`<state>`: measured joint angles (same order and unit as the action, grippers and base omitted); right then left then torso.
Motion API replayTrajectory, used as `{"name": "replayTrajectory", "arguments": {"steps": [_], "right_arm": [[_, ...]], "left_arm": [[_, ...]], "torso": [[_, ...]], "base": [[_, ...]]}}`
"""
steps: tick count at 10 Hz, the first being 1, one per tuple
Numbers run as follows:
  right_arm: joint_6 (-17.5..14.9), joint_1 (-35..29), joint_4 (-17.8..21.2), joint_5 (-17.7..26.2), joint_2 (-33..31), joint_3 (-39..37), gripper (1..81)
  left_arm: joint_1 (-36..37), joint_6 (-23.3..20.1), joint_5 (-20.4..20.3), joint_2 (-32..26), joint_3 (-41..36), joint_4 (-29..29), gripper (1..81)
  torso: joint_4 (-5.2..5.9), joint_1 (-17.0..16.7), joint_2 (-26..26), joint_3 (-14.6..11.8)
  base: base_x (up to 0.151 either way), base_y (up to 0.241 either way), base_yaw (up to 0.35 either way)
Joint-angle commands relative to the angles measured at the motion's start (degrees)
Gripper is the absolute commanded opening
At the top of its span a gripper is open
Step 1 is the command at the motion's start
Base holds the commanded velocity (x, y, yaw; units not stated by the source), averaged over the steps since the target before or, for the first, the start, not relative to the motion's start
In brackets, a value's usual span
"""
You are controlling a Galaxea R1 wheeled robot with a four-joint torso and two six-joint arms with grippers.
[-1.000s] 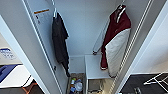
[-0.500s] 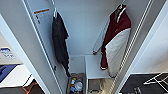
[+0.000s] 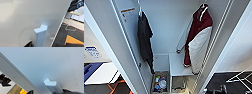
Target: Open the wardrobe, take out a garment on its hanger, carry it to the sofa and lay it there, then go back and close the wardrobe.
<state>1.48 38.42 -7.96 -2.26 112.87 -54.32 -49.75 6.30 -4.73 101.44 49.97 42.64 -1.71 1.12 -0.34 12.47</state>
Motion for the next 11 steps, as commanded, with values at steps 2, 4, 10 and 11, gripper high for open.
{"name": "replayTrajectory", "arguments": {"steps": [2,4,10,11], "right_arm": [[2.8,-0.6,0.6,10.5,0.3,9.2,81.1],[2.7,-0.2,0.2,10.4,-1.1,9.3,81.1],[2.7,1.3,-0.1,10.1,-6.6,9.3,81.1],[2.8,1.3,0.0,10.1,-7.4,9.2,81.1]], "left_arm": [[-7.8,2.3,3.5,0.8,-13.8,-0.4,81.1],[-9.3,1.9,2.5,-0.9,-13.8,-0.4,81.1],[-12.5,1.5,-1.0,-6.2,-13.1,-0.4,81.1],[-12.5,1.5,-0.9,-5.8,-13.0,-0.4,81.1]], "torso": [[0.0,0.0,0.0,0.0],[0.0,0.0,0.0,0.0],[-0.02,0.0,0.0,0.0],[0.02,0.0,0.0,0.0]], "base": [[0.0,0.0,0.0],[0.0,0.0,0.0],[0.0,0.0,0.0],[0.0,0.0,0.0]]}}
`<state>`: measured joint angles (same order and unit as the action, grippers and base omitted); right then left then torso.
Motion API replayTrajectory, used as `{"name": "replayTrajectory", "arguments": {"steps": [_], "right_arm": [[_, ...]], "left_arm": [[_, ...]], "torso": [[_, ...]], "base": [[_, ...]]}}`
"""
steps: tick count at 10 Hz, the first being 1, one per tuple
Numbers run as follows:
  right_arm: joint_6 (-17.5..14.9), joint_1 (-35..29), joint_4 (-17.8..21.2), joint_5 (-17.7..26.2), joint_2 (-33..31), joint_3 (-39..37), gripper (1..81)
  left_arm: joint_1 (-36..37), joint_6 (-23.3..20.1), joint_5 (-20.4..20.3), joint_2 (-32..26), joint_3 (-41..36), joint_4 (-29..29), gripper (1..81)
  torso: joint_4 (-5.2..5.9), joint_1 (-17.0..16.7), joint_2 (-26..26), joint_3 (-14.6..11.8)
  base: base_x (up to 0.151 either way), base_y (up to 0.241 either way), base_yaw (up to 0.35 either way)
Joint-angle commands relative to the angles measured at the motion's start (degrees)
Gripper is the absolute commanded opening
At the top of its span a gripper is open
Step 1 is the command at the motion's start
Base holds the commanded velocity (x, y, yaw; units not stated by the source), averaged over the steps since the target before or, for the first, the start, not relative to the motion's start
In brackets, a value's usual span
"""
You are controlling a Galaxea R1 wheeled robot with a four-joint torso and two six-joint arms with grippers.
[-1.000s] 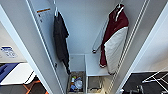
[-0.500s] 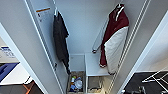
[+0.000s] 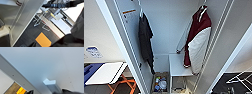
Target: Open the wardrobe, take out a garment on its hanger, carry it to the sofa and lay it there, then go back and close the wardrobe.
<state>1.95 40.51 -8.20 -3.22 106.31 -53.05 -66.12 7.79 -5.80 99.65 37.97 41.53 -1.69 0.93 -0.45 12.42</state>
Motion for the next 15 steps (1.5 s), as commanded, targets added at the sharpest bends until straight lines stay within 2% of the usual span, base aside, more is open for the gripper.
{"name": "replayTrajectory", "arguments": {"steps": [1,4,6,8,11,15], "right_arm": [[2.4,-0.7,0.4,11.0,-1.9,7.6,81.1],[2.5,1.2,0.6,11.0,-7.4,4.8,81.1],[2.4,5.1,0.3,11.0,-7.1,2.0,81.1],[2.5,7.5,0.6,11.0,-6.9,-1.5,81.1],[2.8,12.7,0.7,9.6,-1.4,-8.5,81.1],[3.5,20.1,1.2,6.6,7.9,-19.4,81.1]], "left_arm": [[3.8,0.1,0.2,-3.8,-0.4,0.7,81.1],[1.6,0.3,0.0,-2.6,3.3,0.3,81.1],[-0.6,0.3,-0.1,-0.1,7.4,0.0,81.1],[-3.4,0.5,-3.2,2.2,12.9,-0.1,81.1],[-7.4,1.8,-8.6,8.1,22.4,-0.2,81.1],[-8.4,6.1,-8.8,16.2,31.5,-0.3,81.1]], "torso": [[0.0,0.0,0.0,0.0],[0.0,-0.3,-0.1,0.0],[0.0,-0.4,-0.1,0.0],[0.0,-0.5,-0.2,0.0],[0.0,-0.5,-0.2,0.0],[0.0,-0.6,-0.2,-0.1]], "base": [[0.0,0.0,0.0],[0.0,0.0,0.0],[0.0,0.0,0.0],[0.0,0.0,0.0],[0.0,0.0,0.0],[0.0,0.0,0.0]]}}
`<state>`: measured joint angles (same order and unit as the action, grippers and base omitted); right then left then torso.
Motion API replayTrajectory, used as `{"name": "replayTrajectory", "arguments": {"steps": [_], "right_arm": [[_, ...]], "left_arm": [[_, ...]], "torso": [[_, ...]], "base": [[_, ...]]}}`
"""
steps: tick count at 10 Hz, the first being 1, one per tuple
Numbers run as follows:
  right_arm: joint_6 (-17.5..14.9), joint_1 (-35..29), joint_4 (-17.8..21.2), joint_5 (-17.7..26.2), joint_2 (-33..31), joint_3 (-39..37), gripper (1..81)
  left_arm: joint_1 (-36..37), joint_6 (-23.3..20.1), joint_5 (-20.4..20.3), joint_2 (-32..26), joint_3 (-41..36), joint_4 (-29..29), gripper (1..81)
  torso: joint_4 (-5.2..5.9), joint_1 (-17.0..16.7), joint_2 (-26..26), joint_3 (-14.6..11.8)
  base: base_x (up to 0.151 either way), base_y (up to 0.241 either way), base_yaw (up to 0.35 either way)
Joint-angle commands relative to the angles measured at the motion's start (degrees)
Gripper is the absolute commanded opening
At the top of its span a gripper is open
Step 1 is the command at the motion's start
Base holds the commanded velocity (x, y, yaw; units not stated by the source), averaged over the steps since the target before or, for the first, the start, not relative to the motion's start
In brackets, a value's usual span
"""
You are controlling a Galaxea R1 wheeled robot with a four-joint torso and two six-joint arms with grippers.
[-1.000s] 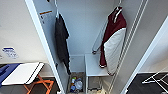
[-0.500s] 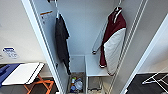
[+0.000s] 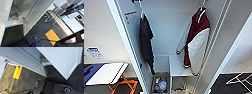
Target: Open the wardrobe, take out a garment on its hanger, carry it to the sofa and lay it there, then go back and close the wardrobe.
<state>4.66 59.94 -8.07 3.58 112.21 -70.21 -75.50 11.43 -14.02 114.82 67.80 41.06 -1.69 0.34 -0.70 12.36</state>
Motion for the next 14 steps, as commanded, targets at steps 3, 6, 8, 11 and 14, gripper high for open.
{"name": "replayTrajectory", "arguments": {"steps": [3,6,8,11,14], "right_arm": [[0.9,4.9,2.2,-2.7,7.7,-9.8,81.1],[0.9,7.2,3.9,-2.7,13.2,-16.1,81.1],[0.8,8.9,5.0,-2.6,18.1,-21.6,81.1],[0.9,13.5,5.3,-2.7,25.2,-28.8,81.1],[0.9,16.7,5.3,-3.6,30.0,-35.4,81.1]], "left_arm": [[0.6,5.0,-0.6,8.0,9.4,0.3,81.1],[-0.2,6.7,-0.6,12.7,15.4,0.2,81.1],[-0.8,8.1,-0.7,17.1,21.2,0.2,81.1],[-0.9,11.6,-2.3,22.8,29.1,0.2,81.1],[-0.9,17.8,-9.4,26.8,38.5,0.3,81.1]], "torso": [[0.0,0.0,0.0,0.0],[0.0,0.0,0.0,0.0],[0.0,0.0,0.0,0.0],[0.0,-0.1,0.0,0.0],[0.0,-0.1,0.0,-0.1]], "base": [[0.0,0.0,0.0],[0.0,0.0,0.0],[0.0,0.0,0.0],[0.0,0.0,0.0],[0.0,0.0,0.0]]}}
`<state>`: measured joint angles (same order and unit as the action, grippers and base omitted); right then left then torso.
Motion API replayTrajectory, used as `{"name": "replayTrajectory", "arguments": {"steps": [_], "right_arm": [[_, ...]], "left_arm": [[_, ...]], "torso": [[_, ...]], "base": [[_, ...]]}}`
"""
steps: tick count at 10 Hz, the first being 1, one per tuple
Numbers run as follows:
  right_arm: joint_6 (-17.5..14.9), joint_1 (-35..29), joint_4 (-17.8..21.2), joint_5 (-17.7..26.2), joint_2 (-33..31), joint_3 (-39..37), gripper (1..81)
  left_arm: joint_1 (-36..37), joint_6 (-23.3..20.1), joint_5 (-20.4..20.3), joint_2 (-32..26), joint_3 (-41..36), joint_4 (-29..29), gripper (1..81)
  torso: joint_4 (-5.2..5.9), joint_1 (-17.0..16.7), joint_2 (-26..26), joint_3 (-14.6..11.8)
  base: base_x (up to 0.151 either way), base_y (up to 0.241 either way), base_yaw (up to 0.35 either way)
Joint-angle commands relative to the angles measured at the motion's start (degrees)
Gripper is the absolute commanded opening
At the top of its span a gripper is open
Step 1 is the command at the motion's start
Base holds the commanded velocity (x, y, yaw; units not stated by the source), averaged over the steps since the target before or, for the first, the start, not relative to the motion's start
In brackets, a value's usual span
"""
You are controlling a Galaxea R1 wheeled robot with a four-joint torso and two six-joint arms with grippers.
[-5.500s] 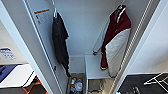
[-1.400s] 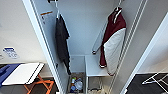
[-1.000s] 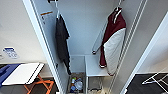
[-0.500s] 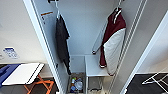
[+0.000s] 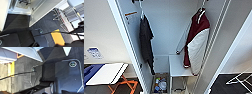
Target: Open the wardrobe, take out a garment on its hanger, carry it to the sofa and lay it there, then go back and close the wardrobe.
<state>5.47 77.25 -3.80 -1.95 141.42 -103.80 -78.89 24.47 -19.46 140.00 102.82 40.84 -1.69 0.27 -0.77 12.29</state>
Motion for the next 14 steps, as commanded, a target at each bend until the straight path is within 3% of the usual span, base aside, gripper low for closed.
{"name": "replayTrajectory", "arguments": {"steps": [1,4,6,10,12,14], "right_arm": [[0.1,0.1,1.0,1.7,2.1,-3.4,81.1],[0.1,1.9,1.0,1.2,6.4,-9.0,81.1],[0.0,2.5,1.0,1.3,9.1,-12.7,81.1],[-0.1,4.1,1.0,1.3,11.7,-16.2,81.1],[0.0,4.2,0.9,1.2,11.9,-16.2,81.1],[-0.1,4.1,0.8,1.3,12.2,-16.3,81.1]], "left_arm": [[2.5,5.4,-4.0,3.1,5.9,0.5,81.1],[2.5,6.9,-5.1,7.1,10.8,0.3,81.1],[2.5,11.5,-9.5,8.7,15.2,0.3,81.1],[3.2,20.8,-14.5,15.2,29.7,0.3,81.1],[4.1,23.6,-16.3,17.8,34.8,0.3,81.1],[6.0,24.8,-16.4,18.0,35.2,0.3,81.1]], "torso": [[0.0,0.0,0.0,0.0],[0.0,0.0,0.0,0.0],[0.0,0.0,0.0,0.0],[0.0,0.0,0.0,0.0],[0.0,0.0,0.0,0.0],[0.0,0.0,0.0,-0.1]], "base": [[0.0,0.0,0.0],[0.0,0.0,0.0],[0.0,0.0,0.0],[0.0,0.0,0.0],[0.0,0.0,0.0],[0.0,0.0,0.0]]}}
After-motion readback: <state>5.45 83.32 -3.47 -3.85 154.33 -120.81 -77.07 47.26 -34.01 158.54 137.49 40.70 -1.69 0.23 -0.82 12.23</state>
